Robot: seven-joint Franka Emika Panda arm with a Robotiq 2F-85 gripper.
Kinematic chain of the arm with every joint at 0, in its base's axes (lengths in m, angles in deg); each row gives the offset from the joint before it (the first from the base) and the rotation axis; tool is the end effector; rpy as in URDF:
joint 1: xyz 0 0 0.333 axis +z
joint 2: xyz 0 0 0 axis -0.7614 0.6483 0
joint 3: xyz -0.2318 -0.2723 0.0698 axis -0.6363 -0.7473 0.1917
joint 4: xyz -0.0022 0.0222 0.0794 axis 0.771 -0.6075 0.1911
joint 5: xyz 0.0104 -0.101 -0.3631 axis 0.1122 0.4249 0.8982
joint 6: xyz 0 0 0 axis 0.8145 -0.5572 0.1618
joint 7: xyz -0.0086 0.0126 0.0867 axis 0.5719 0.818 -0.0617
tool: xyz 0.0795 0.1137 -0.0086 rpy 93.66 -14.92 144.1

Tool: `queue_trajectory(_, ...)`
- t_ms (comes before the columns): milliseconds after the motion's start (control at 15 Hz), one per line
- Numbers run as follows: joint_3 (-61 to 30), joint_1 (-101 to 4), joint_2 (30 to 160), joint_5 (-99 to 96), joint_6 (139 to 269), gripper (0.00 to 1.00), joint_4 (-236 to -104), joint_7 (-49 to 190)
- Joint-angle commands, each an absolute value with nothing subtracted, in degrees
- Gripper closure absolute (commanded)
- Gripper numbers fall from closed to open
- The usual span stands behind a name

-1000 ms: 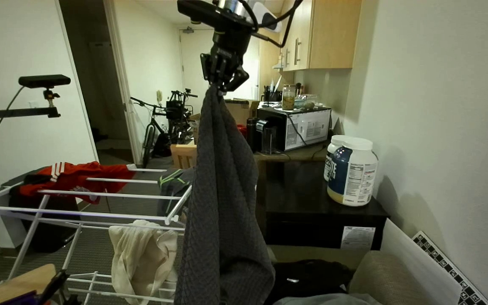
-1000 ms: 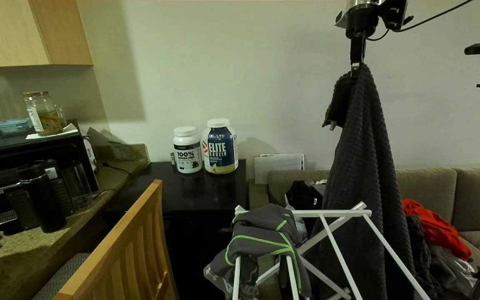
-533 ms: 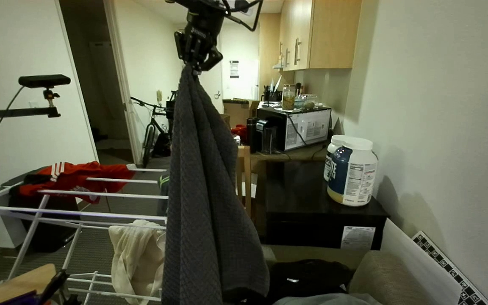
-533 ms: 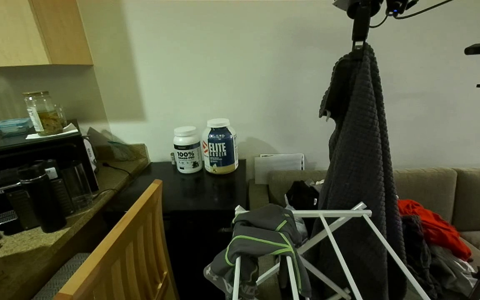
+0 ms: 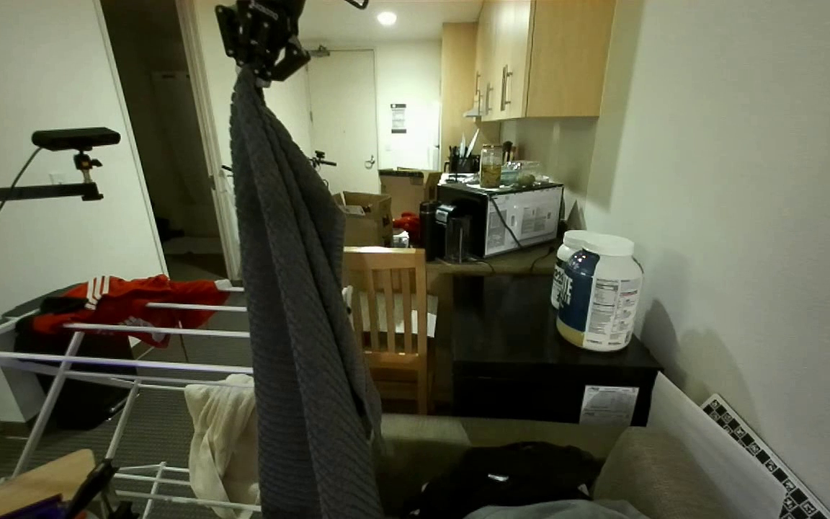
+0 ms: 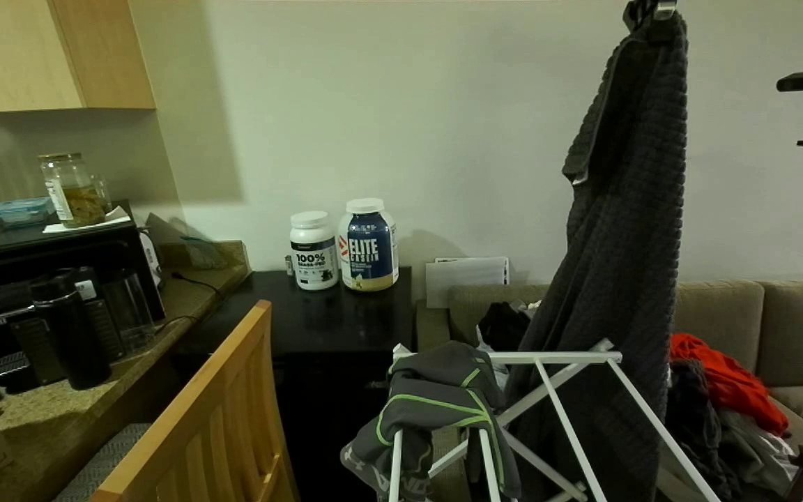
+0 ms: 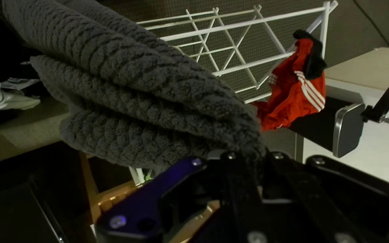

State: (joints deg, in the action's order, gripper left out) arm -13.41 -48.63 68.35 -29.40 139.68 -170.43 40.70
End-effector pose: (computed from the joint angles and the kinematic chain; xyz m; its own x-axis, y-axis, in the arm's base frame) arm 0.4247 0.0570 0.6985 0.8696 0.4931 0.0255 0.4479 -0.7659 -0.4613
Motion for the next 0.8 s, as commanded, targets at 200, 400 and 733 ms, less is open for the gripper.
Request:
queue_trajectory(200,-14.29,-46.65,61.87,-31.36,129.89,0.97,-170.97,34.32)
queue_trajectory(400,-13.43,-45.68,61.02,-31.31,127.52,0.97,-170.23,36.79)
queue_trajectory(733,-10.63,-43.92,62.33,-32.97,129.6,0.97,-168.61,42.04)
